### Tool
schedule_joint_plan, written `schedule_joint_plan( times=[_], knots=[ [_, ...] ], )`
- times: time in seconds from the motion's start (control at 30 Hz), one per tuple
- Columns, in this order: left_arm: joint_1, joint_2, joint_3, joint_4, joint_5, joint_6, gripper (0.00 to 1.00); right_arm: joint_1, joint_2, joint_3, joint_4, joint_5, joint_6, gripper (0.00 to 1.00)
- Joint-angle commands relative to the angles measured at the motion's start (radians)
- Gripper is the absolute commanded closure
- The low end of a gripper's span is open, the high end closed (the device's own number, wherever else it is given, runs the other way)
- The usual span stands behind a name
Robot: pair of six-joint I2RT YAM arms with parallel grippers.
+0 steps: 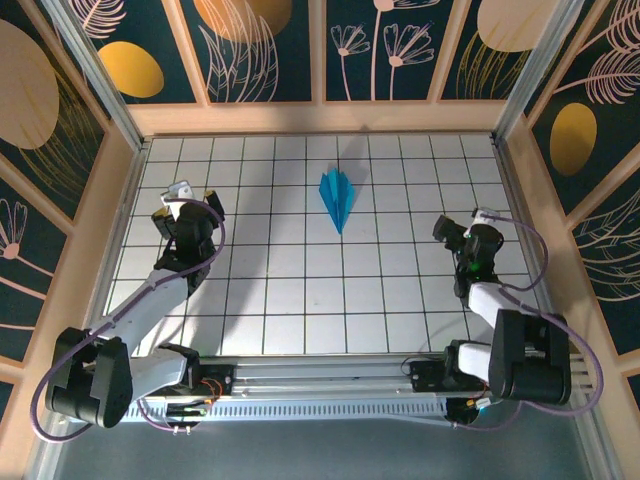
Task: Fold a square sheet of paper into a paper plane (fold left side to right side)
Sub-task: Reset both arms
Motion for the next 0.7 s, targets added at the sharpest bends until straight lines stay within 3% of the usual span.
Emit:
schedule_joint_plan(
  times=[0.0, 0.33, 0.47, 0.67],
  knots=[
    [0.015, 0.007, -0.008, 0.054, -0.014, 0.021, 0.01, -0.007, 0.075, -0.037, 0.275, -0.045, -0.029, 0.01],
    [0.064, 0.034, -0.062, 0.137, 0.006, 0.040, 0.01, 0.009, 0.294, -0.067, 0.631, -0.184, -0.114, 0.01],
    [0.084, 0.051, -0.113, 0.226, 0.010, 0.065, 0.01, 0.022, 0.339, -0.116, 0.761, -0.170, -0.122, 0.01],
    [0.088, 0.095, -0.194, 0.411, 0.041, 0.135, 0.01, 0.014, 0.337, -0.118, 0.759, -0.169, -0.112, 0.01]
  ],
)
